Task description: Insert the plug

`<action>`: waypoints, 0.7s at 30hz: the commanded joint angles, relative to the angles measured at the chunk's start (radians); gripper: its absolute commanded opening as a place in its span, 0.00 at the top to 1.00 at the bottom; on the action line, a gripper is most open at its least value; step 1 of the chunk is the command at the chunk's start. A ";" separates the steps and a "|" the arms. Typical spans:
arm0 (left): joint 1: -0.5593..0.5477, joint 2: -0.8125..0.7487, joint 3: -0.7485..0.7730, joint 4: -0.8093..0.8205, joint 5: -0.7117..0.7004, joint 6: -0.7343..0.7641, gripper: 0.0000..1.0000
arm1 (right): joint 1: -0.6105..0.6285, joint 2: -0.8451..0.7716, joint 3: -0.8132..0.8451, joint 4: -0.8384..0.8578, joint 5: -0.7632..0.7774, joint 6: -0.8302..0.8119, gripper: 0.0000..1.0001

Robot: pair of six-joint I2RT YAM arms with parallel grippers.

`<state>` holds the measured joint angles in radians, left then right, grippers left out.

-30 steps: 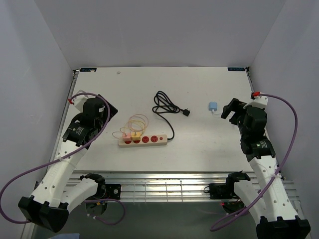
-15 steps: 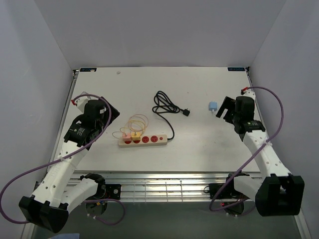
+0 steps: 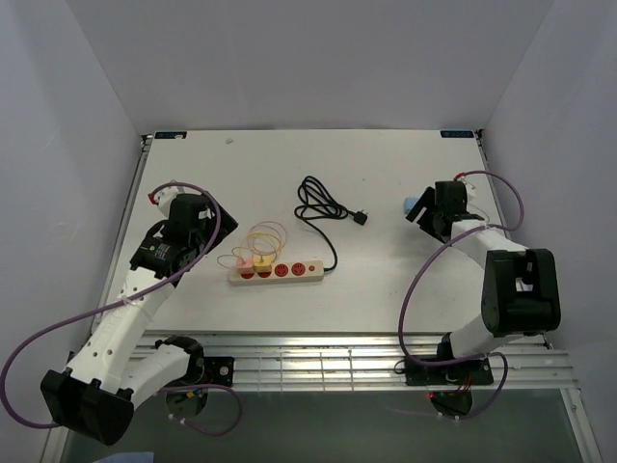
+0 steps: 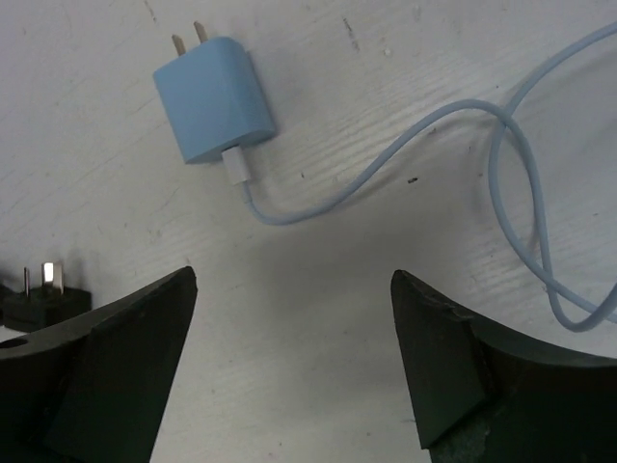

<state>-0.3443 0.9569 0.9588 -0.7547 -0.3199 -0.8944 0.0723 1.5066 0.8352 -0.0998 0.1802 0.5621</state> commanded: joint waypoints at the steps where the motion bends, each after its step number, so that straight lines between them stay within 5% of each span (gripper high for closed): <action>1: -0.002 0.008 0.005 0.015 0.027 0.017 0.02 | -0.003 0.073 0.036 0.141 0.100 0.104 0.18; 11: -0.002 0.002 0.005 0.011 0.081 0.022 0.02 | -0.005 0.240 0.113 0.167 0.166 0.133 0.30; 17: -0.002 -0.012 -0.005 0.002 0.087 0.028 0.02 | -0.003 0.287 0.142 0.187 0.173 0.113 0.56; 21: -0.002 -0.017 0.003 -0.002 0.100 0.029 0.02 | -0.003 0.250 0.134 0.210 0.156 0.047 0.92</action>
<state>-0.3443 0.9649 0.9558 -0.7555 -0.2405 -0.8791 0.0719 1.7859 0.9489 0.0624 0.3264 0.6571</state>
